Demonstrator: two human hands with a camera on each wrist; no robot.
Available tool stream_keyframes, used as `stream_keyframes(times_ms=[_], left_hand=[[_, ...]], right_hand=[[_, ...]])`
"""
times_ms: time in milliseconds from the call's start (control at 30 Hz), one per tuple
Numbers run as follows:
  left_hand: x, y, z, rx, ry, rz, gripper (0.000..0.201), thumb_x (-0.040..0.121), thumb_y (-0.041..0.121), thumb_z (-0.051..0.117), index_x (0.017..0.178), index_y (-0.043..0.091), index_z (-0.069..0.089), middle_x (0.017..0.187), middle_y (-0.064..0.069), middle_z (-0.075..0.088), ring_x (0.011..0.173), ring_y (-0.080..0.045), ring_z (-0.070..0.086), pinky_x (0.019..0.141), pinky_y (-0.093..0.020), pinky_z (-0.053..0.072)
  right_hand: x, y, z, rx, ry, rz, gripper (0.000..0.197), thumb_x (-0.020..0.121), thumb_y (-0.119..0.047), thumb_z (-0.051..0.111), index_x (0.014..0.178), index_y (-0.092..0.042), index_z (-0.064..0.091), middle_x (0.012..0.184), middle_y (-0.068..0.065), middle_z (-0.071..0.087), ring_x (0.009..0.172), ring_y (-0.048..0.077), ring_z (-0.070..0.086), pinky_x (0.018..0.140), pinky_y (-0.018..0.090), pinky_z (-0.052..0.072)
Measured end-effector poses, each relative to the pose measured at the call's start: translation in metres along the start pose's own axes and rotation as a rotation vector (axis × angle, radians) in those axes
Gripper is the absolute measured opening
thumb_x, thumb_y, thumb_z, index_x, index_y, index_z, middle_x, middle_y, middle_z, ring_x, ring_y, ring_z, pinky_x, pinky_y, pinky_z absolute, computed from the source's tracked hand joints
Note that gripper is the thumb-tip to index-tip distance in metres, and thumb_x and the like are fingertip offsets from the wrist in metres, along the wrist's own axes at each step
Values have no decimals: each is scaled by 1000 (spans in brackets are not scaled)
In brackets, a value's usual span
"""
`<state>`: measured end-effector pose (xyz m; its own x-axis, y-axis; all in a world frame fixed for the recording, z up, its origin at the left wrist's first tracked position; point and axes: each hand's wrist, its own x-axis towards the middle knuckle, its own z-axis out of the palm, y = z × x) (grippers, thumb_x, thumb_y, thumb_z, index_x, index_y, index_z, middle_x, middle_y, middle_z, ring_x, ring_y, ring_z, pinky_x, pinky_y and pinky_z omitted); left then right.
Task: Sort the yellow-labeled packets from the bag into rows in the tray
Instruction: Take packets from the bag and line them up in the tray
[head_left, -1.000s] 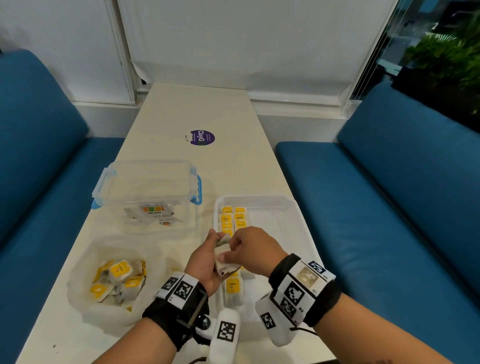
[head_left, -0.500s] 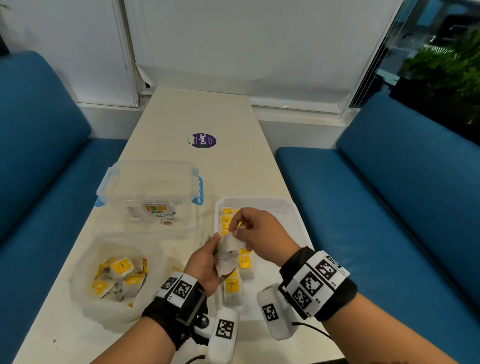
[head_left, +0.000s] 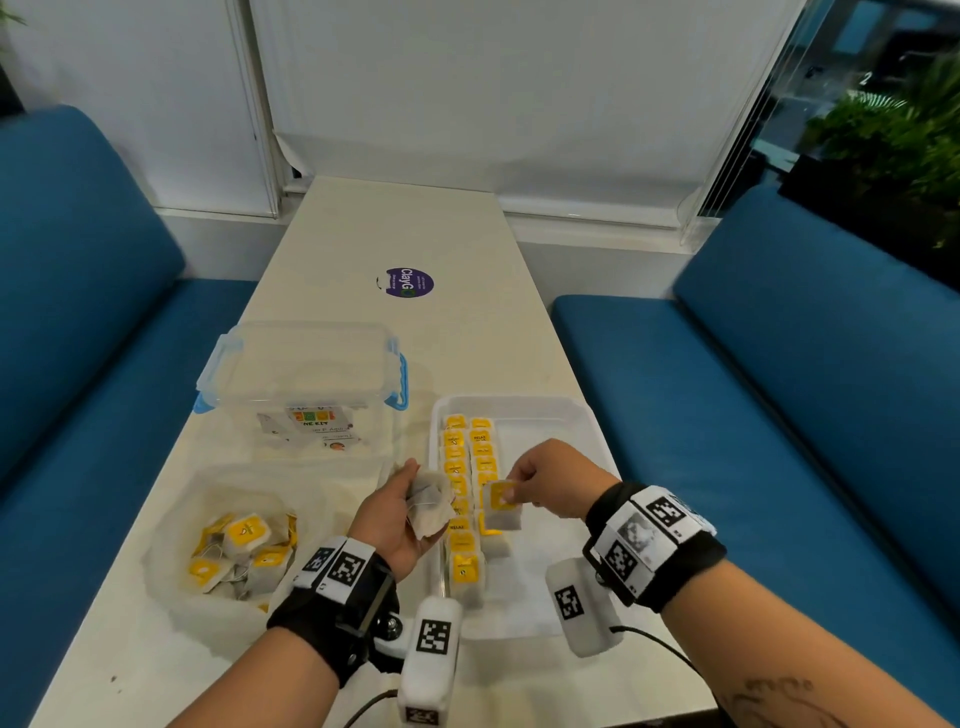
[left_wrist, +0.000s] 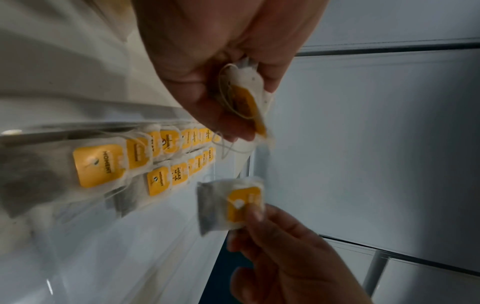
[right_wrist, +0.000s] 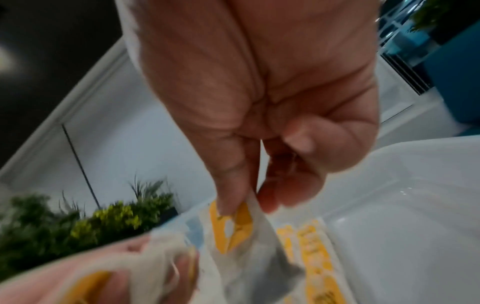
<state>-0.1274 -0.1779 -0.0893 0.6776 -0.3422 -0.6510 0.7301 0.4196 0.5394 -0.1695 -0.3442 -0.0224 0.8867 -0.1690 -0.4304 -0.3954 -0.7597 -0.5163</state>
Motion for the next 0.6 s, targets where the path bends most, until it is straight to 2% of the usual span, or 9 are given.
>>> stream_keyframes(times_ms=[133,200,267,333,400,500,600], left_hand=[[0,-2,-2,-5,2,-4,29,94,33,51,115,14,51,90,-12,61,76,-21,59,40,-23,51],[0,-1,-4,-12,7,2,26,94,32,50,114,14,51,90,-11,61,75,-21,58,40,-23,51],[-1,0,-5,-9,16,5,22,95,31,50,109,15,52,87,-10,60,74,-20,57,40,-23,52],[-2,1,-7,-11,16,2,20,94,32,50,106,15,52,86,-10,60,73,-20,57,40,-23,51],[-2,1,-9,-13,8,-4,24,94,32,50,109,14,52,87,-11,61,73,-21,58,40,-23,51],[-1,0,-12,-24,12,-13,30,94,32,50,117,13,51,89,-12,61,73,-22,58,40,-24,52],[1,-1,-12,-21,13,-20,26,94,33,50,112,13,52,88,-11,61,74,-21,59,41,-24,52]], right_hand=[[14,3,14,-152,-202,162,28,95,-13,49,116,0,62,67,2,58,52,9,45,47,19,39],[20,4,18,-193,-264,180,29,95,-11,50,118,1,61,77,5,65,52,8,49,43,16,43],[26,8,19,-159,-271,203,28,91,-9,54,116,0,62,71,1,62,49,5,55,37,13,43],[31,12,22,-159,-355,230,27,92,-11,54,114,3,62,68,0,61,53,5,58,48,17,48],[37,17,26,-155,-409,262,22,91,-12,56,107,2,63,69,3,64,59,9,60,57,22,48],[45,23,30,-116,-418,301,3,90,-10,58,88,-7,59,71,7,66,57,12,63,57,24,50],[50,23,29,-92,-421,331,6,91,-9,58,87,-5,56,62,7,67,53,14,64,57,25,52]])
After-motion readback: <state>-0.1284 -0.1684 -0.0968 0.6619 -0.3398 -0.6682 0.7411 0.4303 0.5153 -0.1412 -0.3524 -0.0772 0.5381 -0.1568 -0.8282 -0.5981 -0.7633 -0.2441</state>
